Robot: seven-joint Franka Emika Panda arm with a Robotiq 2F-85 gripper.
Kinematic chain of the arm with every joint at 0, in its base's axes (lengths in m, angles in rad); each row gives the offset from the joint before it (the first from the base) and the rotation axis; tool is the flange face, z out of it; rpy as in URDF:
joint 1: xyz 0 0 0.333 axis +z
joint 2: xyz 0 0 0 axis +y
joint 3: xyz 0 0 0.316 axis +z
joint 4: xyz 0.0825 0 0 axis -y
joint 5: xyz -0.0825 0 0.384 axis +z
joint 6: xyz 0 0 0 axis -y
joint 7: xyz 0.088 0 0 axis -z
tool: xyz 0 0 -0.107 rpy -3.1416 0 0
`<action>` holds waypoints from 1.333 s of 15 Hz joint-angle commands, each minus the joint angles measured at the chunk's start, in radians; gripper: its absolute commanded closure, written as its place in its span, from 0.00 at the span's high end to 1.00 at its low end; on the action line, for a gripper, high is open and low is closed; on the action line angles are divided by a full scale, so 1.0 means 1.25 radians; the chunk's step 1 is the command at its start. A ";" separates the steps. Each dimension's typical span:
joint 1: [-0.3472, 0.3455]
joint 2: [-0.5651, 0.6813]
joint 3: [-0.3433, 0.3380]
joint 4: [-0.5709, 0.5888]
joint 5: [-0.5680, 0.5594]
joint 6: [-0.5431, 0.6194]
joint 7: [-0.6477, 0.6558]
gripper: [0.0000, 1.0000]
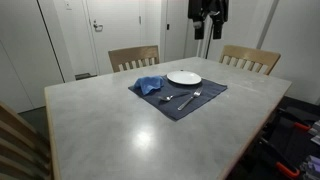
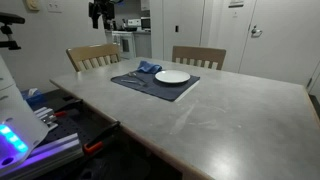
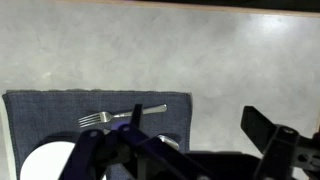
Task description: Use the blue towel to wipe the white plate then put the blue towel on the table
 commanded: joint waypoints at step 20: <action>-0.004 0.061 -0.017 0.049 0.000 0.014 -0.029 1.00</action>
